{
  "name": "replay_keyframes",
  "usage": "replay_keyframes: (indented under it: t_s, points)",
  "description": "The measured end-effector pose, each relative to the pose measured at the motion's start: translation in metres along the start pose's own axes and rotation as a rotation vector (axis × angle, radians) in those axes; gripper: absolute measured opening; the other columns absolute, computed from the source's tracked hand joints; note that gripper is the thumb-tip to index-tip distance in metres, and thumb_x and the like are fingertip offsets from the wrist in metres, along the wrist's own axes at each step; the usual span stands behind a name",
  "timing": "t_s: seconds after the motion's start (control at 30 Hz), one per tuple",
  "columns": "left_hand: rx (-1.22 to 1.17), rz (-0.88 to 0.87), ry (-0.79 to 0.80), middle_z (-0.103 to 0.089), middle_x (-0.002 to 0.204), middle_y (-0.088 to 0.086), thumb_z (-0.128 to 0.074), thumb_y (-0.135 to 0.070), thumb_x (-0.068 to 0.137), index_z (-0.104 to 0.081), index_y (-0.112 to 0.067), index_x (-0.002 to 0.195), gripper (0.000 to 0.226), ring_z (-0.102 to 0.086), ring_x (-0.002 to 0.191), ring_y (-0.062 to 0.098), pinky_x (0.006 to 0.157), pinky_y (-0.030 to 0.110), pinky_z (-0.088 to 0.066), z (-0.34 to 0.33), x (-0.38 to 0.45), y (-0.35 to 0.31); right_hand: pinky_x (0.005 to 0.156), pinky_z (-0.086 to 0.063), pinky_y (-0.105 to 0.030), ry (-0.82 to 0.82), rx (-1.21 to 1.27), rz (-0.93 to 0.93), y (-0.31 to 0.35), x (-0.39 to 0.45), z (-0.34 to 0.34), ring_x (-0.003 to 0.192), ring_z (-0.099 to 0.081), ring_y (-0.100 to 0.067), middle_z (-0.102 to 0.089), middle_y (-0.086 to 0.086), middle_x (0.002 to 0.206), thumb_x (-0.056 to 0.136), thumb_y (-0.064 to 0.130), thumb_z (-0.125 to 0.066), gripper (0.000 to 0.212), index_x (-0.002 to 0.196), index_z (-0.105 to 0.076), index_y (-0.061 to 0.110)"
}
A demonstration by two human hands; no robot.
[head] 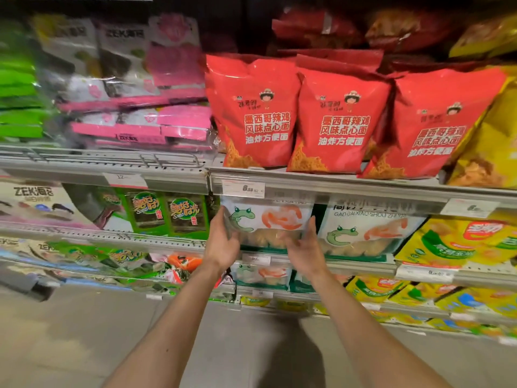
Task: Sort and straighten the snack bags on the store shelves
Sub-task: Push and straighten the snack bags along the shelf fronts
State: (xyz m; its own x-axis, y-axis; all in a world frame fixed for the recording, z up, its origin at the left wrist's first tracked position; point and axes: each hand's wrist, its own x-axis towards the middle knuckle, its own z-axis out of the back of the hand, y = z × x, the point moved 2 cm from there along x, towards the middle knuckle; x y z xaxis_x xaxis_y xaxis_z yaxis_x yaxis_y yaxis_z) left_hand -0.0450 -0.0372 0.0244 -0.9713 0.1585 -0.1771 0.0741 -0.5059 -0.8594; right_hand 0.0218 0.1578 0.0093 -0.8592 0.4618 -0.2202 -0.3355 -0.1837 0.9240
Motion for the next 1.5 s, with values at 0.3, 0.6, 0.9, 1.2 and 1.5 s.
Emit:
replay_keyframes:
  t_s: [0.3,0.6,0.9,1.2,1.5]
  points:
    - [-0.008,-0.017,0.000,-0.017,0.169,0.000,-0.053,-0.004,0.101,-0.014,-0.019,0.163,0.075,-0.018,0.156,0.021,0.120,0.029,-0.015,0.003,-0.001,0.005,0.110,-0.049,-0.044,-0.001,-0.014,0.018,-0.007,0.001,-0.005,0.128,-0.057,-0.019,-0.056,0.001,0.140,0.092,0.029,-0.071,0.074,0.154,-0.030,0.025]
    - [0.019,-0.131,-0.089,-0.048,0.147,0.000,-0.058,-0.019,0.101,-0.043,-0.025,0.148,0.050,-0.052,0.130,0.019,0.111,0.040,-0.045,-0.060,-0.053,-0.004,0.103,-0.054,-0.042,-0.177,-0.289,0.114,-0.045,-0.037,0.072,0.120,-0.063,-0.017,-0.064,0.003,0.134,0.098,0.040,-0.062,0.046,0.140,-0.056,0.022]
    - [-0.054,-0.137,0.090,-0.035,0.162,-0.004,-0.053,-0.020,0.104,-0.029,-0.029,0.159,0.061,-0.037,0.148,0.018,0.123,0.043,-0.033,-0.164,-0.065,-0.076,0.114,-0.042,-0.041,-0.352,-0.216,-0.020,-0.070,-0.008,0.200,0.136,-0.051,-0.028,-0.054,-0.010,0.147,0.094,0.037,-0.066,0.066,0.149,-0.044,0.008]
    - [-0.023,-0.095,0.059,-0.020,0.168,-0.006,-0.047,-0.008,0.105,-0.015,-0.023,0.163,0.069,-0.019,0.154,0.013,0.116,0.019,-0.016,-0.188,-0.065,-0.094,0.102,-0.050,-0.039,-0.172,-0.093,-0.032,-0.058,0.026,0.235,0.124,-0.058,-0.022,-0.061,0.000,0.132,0.099,0.028,-0.065,0.056,0.149,-0.040,0.021]
    - [0.001,-0.075,0.089,-0.029,0.165,0.000,-0.044,0.001,0.096,-0.022,-0.025,0.162,0.075,-0.023,0.154,0.020,0.125,0.051,-0.027,-0.167,-0.045,-0.080,0.079,-0.047,-0.018,-0.124,-0.015,-0.001,-0.062,0.019,0.217,0.093,-0.060,-0.003,-0.061,0.016,0.101,0.098,0.009,-0.065,0.030,0.119,-0.048,0.021]
